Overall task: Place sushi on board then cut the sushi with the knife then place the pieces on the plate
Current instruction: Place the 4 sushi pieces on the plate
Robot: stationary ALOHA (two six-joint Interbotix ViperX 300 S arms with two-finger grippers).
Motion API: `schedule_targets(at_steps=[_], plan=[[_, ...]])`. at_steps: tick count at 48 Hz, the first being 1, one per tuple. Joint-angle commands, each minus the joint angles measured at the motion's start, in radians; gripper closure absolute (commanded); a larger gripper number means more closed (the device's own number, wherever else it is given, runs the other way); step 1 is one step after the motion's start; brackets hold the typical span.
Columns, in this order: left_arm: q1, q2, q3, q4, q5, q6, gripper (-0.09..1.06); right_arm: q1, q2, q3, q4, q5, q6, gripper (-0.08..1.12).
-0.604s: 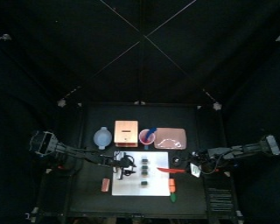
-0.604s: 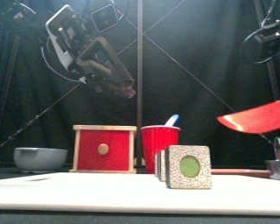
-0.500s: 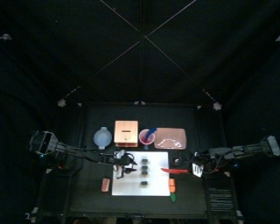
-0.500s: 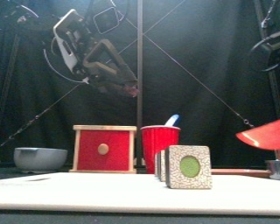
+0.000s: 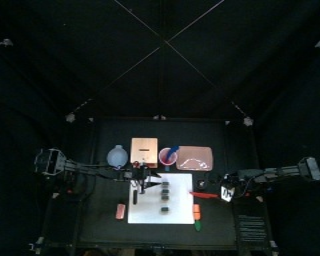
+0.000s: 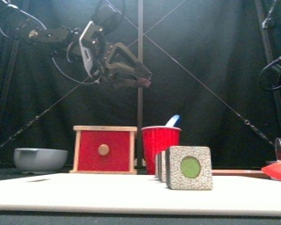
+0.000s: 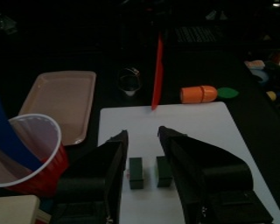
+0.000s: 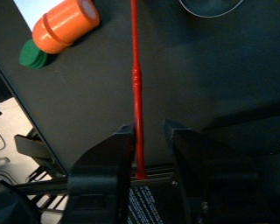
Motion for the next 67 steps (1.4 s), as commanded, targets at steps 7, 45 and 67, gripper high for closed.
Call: schedule_targets(at_steps=[7, 45, 67], plan=[[0.015, -0.006, 0.008, 0.002, -0.038, 0.002, 0.23, -0.021, -0.008, -0.084, -0.060, 0.066, -0.011, 0.23], [0.087, -0.052, 0.149, -0.006, -0.023, 0.002, 0.23, -0.071, 0.612, -0.298, -0.488, -0.927, 0.003, 0.22], [0.091, -0.060, 0.186, 0.029, -0.023, 0.000, 0.23, -0.063, 0.896, -0.492, -0.491, -0.922, 0.002, 0.23]])
